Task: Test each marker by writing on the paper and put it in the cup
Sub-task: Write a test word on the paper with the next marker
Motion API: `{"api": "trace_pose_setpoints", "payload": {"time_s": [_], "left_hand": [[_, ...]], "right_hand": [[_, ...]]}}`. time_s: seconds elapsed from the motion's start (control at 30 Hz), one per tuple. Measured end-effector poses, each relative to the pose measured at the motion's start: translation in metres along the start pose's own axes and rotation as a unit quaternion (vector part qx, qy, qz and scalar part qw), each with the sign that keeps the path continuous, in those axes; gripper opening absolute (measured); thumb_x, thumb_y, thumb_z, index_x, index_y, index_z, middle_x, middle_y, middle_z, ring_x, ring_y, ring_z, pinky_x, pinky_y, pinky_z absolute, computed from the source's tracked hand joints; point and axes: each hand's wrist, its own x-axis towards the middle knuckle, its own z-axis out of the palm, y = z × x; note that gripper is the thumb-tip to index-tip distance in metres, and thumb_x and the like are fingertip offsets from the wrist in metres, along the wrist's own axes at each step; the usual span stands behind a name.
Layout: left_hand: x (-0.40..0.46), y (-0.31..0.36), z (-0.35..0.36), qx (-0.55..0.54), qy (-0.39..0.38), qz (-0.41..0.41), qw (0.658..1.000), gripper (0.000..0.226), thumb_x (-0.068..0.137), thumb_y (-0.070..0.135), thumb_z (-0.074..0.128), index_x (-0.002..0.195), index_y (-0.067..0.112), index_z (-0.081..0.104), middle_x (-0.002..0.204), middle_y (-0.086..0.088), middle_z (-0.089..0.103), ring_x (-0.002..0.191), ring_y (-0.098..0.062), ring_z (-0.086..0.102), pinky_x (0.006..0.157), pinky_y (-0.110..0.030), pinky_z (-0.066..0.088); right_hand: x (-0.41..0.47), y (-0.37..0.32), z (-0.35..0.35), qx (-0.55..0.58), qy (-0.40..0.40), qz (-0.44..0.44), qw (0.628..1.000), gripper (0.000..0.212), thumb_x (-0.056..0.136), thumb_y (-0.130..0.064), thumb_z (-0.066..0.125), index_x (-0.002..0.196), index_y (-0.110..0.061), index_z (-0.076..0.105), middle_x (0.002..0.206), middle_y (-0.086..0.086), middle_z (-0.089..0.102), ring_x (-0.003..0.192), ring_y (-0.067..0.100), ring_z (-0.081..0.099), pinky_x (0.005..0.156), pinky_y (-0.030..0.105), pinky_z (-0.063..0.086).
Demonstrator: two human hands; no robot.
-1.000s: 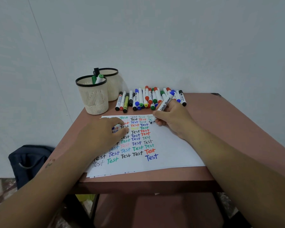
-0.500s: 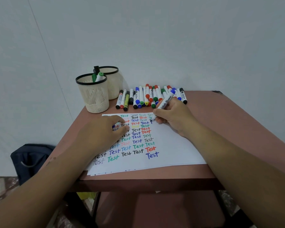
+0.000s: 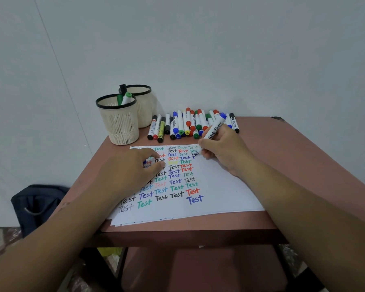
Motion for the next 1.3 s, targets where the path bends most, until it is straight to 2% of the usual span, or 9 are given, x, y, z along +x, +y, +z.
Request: {"api": "trace_pose_setpoints", "payload": {"time_s": [0.3,0.5,0.9,1.1,1.3], "left_hand": [[0.0,0.0005,0.0001,-0.002,-0.008,-0.007,1.0,0.045,0.09,0.074,0.046,0.125,0.05,0.059,0.074,0.02,0.048,0.072,-0.001,0.051,0.061,-0.023,0.04],[-0.0009,0.001,-0.0005,-0.009,-0.002,-0.008,1.0,0.042,0.091,0.071,0.047,0.123,0.049,0.06,0.075,0.019,0.051,0.071,-0.001,0.051,0.059,-0.022,0.036],[0.0009,0.0001,-0.0002,-0.005,-0.008,-0.009,1.0,0.043,0.09,0.074,0.046,0.123,0.049,0.06,0.078,0.019,0.053,0.074,-0.002,0.052,0.062,-0.024,0.041],[0.0014,-0.0007,0.001,-0.005,-0.006,-0.011,1.0,0.044,0.089,0.074,0.046,0.122,0.05,0.06,0.078,0.018,0.053,0.073,-0.003,0.053,0.061,-0.025,0.041],[0.0013,-0.0007,0.001,-0.011,-0.008,-0.01,1.0,0.044,0.089,0.074,0.047,0.123,0.049,0.061,0.077,0.019,0.053,0.073,-0.003,0.052,0.061,-0.024,0.04]], "right_hand": [[-0.0017,-0.001,0.0006,-0.028,-0.008,-0.002,1.0,0.016,0.093,-0.003,0.07,0.106,-0.007,0.062,0.09,0.019,0.069,0.072,0.021,0.064,0.074,0.035,0.061],[0.0001,0.0008,0.0004,-0.025,-0.003,-0.009,1.0,0.017,0.093,-0.005,0.071,0.107,-0.008,0.062,0.093,0.02,0.069,0.074,0.022,0.064,0.079,0.043,0.063],[0.0026,0.003,-0.0007,-0.036,0.024,-0.019,0.999,0.015,0.091,-0.005,0.069,0.102,-0.013,0.061,0.079,0.01,0.067,0.066,0.017,0.062,0.069,0.035,0.057],[0.0037,0.0035,-0.0002,-0.054,0.014,-0.019,0.998,0.016,0.093,-0.007,0.07,0.106,-0.012,0.061,0.089,0.015,0.07,0.07,0.017,0.064,0.074,0.038,0.061],[0.0034,0.0024,-0.0001,-0.053,0.009,-0.012,0.998,0.016,0.093,-0.007,0.071,0.103,-0.013,0.06,0.09,0.015,0.069,0.072,0.02,0.063,0.077,0.042,0.062]]}}
